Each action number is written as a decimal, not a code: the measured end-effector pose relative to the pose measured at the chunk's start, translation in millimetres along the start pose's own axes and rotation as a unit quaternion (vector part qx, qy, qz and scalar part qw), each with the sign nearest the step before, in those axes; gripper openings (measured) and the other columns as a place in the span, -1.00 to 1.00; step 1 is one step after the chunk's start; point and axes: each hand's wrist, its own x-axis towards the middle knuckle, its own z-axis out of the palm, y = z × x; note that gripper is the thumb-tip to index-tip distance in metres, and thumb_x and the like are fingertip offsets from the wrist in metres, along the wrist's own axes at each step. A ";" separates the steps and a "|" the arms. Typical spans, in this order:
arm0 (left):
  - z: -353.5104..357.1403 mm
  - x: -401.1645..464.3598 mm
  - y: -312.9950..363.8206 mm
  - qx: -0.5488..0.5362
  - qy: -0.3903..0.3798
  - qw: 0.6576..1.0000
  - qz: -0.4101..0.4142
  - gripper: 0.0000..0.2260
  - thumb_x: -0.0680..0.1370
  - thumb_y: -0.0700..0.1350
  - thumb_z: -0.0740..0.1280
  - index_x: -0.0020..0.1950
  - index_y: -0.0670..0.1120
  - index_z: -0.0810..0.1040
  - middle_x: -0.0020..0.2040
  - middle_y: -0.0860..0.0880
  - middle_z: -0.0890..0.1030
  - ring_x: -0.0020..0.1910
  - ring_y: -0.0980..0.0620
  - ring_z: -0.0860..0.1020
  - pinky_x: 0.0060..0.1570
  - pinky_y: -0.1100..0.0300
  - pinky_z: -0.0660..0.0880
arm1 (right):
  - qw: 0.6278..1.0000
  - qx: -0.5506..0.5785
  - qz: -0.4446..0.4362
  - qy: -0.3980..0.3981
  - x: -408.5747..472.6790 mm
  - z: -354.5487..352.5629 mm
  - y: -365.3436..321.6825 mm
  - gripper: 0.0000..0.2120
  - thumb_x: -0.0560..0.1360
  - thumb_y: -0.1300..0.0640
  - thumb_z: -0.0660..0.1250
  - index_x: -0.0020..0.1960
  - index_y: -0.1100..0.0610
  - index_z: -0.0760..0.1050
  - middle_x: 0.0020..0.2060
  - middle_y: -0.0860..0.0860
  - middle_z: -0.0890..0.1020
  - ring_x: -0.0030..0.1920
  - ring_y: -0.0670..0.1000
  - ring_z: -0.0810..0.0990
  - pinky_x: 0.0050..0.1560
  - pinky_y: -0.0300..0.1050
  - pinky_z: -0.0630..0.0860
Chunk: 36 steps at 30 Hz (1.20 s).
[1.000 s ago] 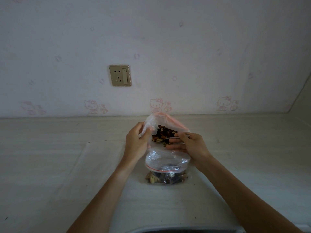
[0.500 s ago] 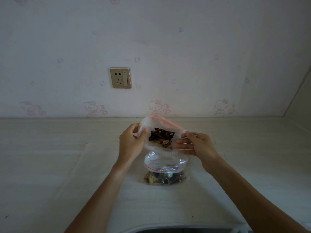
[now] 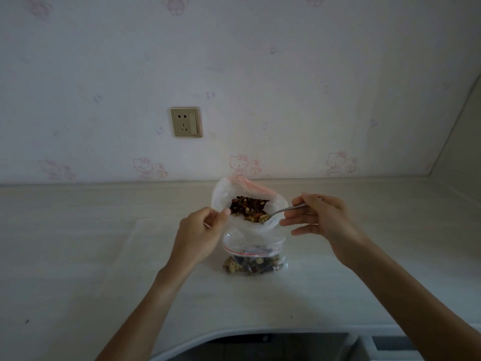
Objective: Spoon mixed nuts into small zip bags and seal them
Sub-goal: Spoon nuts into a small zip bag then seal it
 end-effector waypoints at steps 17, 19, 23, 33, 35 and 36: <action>-2.8 -27.0 7.0 -0.136 -0.065 0.988 0.034 -0.88 0.62 0.00 0.42 -0.04 0.04 0.74 -0.12 0.14 0.72 -0.26 0.25 0.58 -0.33 0.34 0.45 | 0.834 -0.433 -0.308 -0.149 -50.9 21.8 -2.7 -0.70 0.73 -0.01 0.12 0.03 0.06 0.58 -0.10 -0.13 0.70 -0.16 -0.14 0.72 -0.05 -0.06 0.59; -4.5 -28.1 8.6 -0.141 -0.052 0.988 0.039 -0.87 0.62 -0.01 0.42 -0.04 0.01 0.75 -0.13 0.12 0.73 -0.26 0.22 0.59 -0.33 0.34 0.44 | 0.814 -0.449 -0.337 -0.150 -55.4 22.2 -8.4 -0.71 0.74 -0.01 0.10 0.03 0.03 0.56 -0.12 -0.14 0.67 -0.19 -0.15 0.71 -0.02 -0.05 0.54; -5.4 -31.9 14.3 -0.149 -0.039 0.986 0.059 -0.86 0.63 -0.03 0.41 -0.04 -0.02 0.75 -0.18 0.12 0.71 -0.39 0.22 0.58 -0.38 0.40 0.41 | 0.781 -0.483 -0.378 -0.122 -64.0 23.9 -10.1 -0.61 0.73 -0.09 -0.03 0.02 0.04 0.51 -0.14 -0.13 0.62 -0.17 -0.06 0.60 -0.06 -0.06 0.47; 0.1 -34.4 8.9 -0.076 -0.060 0.995 0.039 -0.90 0.63 0.02 0.41 -0.04 0.12 0.71 -0.18 0.11 0.70 -0.30 0.16 0.64 -0.26 0.38 0.49 | 0.924 -0.279 -0.262 -0.027 -49.2 22.3 6.7 -0.69 0.72 0.06 0.12 -0.07 0.13 0.54 -0.28 -0.04 0.70 -0.23 -0.04 0.70 -0.08 -0.27 0.55; -1.7 -33.1 7.4 -0.072 -0.060 0.995 0.031 -0.89 0.63 0.06 0.40 -0.06 0.15 0.70 -0.19 0.13 0.70 -0.29 0.14 0.65 -0.24 0.39 0.50 | 0.945 -0.216 -0.244 0.011 -43.3 19.9 8.3 -0.67 0.73 0.09 0.12 -0.06 0.19 0.56 -0.28 0.04 0.72 -0.19 0.04 0.71 -0.02 -0.20 0.55; -2.9 -31.8 6.9 -0.071 -0.056 0.995 0.029 -0.88 0.63 0.07 0.39 -0.08 0.16 0.69 -0.21 0.15 0.70 -0.30 0.14 0.66 -0.24 0.40 0.50 | 0.955 -0.180 -0.232 0.027 -40.5 19.4 8.2 -0.66 0.74 0.10 0.12 -0.06 0.21 0.57 -0.29 0.08 0.73 -0.18 0.07 0.71 -0.03 -0.18 0.56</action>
